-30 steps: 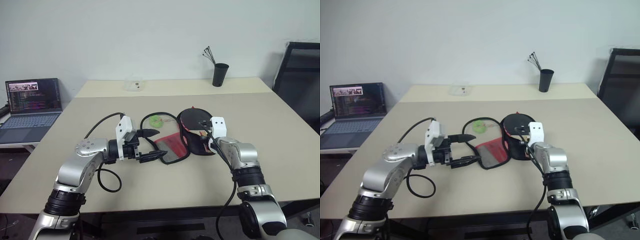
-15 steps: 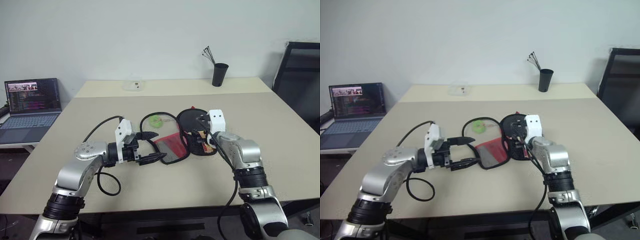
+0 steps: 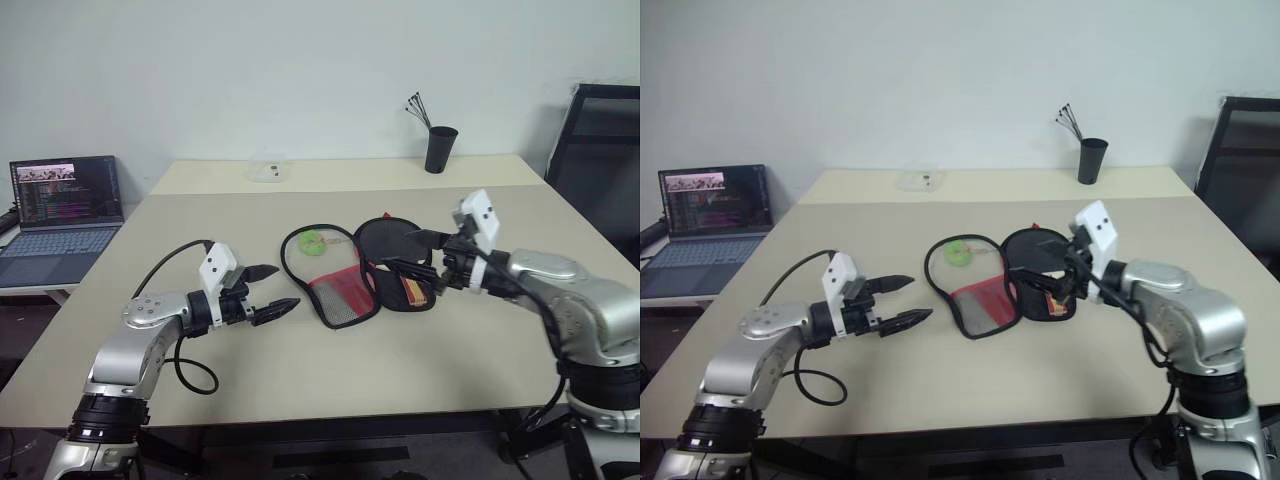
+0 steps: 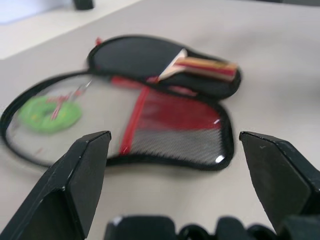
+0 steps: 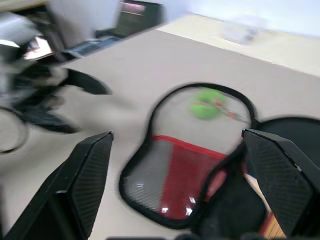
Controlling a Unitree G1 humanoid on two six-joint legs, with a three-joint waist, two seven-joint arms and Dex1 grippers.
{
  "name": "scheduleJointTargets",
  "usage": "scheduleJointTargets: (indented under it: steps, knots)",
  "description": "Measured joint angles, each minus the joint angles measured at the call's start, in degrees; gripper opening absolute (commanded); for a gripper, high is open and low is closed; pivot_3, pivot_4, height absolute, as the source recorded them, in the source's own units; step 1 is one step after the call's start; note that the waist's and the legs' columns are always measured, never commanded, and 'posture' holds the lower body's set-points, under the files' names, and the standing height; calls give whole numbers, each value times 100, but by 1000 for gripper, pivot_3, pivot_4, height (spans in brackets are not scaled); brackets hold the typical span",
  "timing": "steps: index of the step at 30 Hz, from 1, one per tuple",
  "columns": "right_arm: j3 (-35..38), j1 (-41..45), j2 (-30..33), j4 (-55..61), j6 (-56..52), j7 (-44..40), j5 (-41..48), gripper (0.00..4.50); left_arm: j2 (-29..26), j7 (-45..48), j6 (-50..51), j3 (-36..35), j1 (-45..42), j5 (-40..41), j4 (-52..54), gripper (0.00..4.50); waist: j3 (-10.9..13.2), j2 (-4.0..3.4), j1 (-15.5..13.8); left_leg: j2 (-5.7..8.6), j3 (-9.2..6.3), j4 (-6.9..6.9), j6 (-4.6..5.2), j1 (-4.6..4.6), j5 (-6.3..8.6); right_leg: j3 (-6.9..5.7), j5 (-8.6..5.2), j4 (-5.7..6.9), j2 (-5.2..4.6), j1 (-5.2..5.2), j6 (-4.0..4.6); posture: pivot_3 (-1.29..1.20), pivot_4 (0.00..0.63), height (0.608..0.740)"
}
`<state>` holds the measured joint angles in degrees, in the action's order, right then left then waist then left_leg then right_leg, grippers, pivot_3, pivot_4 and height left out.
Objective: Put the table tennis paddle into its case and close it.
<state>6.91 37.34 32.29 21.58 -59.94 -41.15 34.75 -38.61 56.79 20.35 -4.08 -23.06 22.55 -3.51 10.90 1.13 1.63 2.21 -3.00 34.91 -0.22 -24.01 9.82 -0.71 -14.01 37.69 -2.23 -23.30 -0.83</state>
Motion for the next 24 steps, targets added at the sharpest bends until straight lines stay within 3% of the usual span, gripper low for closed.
scheduleJointTargets:
  steps: [7, 18, 24]
  knots:
    - [131, -73, 343, 290, -308, -362, 853, 4487, 128, -115, -639, 324, -675, -747, -1617, 4500, 3, 5, -37, 1, -4, 0, 0, -8, 0, -4, 1, -5, -3, -1, 0, 0, 150, 740]
    - [89, -82, 347, 300, -285, -99, 949, 4487, 1025, -170, -1292, 853, -2095, -1514, -3970, 4500, 7, 14, -115, 5, -6, 2, 2, -41, 2, -10, 5, -8, -5, -29, -7, 0, 150, 740]
    - [99, -100, 376, 303, -285, 1, 992, 4487, 1099, -223, -1703, 1020, -2456, -1895, -4706, 4500, 9, 16, -118, 5, -7, 6, 2, -42, 2, -11, 6, -5, -5, -29, -8, 0, 150, 740]
